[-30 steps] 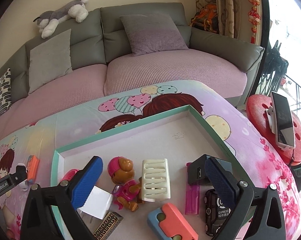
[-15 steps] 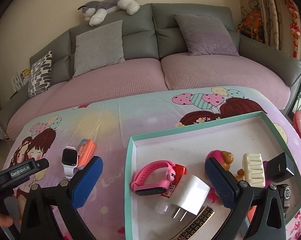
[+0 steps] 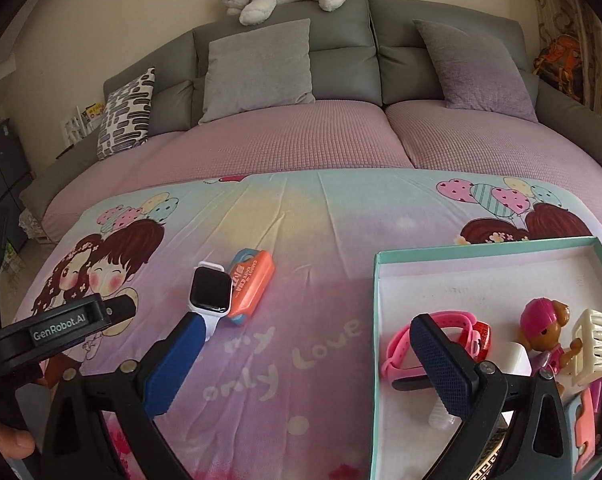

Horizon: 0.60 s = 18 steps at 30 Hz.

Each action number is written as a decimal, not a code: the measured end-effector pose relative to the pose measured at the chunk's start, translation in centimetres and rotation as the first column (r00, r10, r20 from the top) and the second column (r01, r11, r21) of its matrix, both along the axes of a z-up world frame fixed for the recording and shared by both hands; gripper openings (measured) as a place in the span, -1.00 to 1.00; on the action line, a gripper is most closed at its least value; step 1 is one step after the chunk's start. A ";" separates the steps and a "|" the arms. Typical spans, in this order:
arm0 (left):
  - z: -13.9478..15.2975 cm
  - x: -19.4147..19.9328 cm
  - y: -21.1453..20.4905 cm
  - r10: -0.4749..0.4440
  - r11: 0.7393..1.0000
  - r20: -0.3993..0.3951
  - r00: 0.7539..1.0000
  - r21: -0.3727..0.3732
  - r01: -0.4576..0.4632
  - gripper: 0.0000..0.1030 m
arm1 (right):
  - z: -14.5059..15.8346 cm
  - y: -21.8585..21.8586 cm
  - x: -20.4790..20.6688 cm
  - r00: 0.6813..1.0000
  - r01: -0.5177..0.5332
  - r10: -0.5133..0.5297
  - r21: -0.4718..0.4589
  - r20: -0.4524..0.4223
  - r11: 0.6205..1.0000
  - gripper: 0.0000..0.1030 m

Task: Organize rigid objects
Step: 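Move the open left tool to the white smartwatch while the right approaches the orange toy, then close the left tool on the white smartwatch band and lift it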

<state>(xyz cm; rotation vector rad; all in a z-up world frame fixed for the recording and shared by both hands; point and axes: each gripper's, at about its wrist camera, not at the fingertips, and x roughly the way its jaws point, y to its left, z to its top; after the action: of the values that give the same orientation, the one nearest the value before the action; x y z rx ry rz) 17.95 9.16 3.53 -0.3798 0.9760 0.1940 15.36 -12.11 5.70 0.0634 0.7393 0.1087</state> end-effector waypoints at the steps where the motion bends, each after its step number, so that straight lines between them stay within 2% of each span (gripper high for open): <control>1: -0.2 0.2 -0.2 -0.009 1.000 -0.003 1.000 -0.007 0.009 0.78 | -0.1 0.1 0.0 1.000 -0.002 0.002 -0.003 -0.002 1.000 1.00; 18: -0.5 1.4 -2.5 -0.092 0.995 0.006 0.996 -0.036 0.092 0.78 | -0.6 -0.5 0.8 1.000 0.012 -0.012 0.007 -0.021 1.000 1.00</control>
<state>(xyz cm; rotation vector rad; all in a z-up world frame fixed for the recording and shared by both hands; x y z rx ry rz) 19.35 6.69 3.00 -0.3677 0.9921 0.0918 16.16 -12.64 5.13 0.0759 0.7593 0.0992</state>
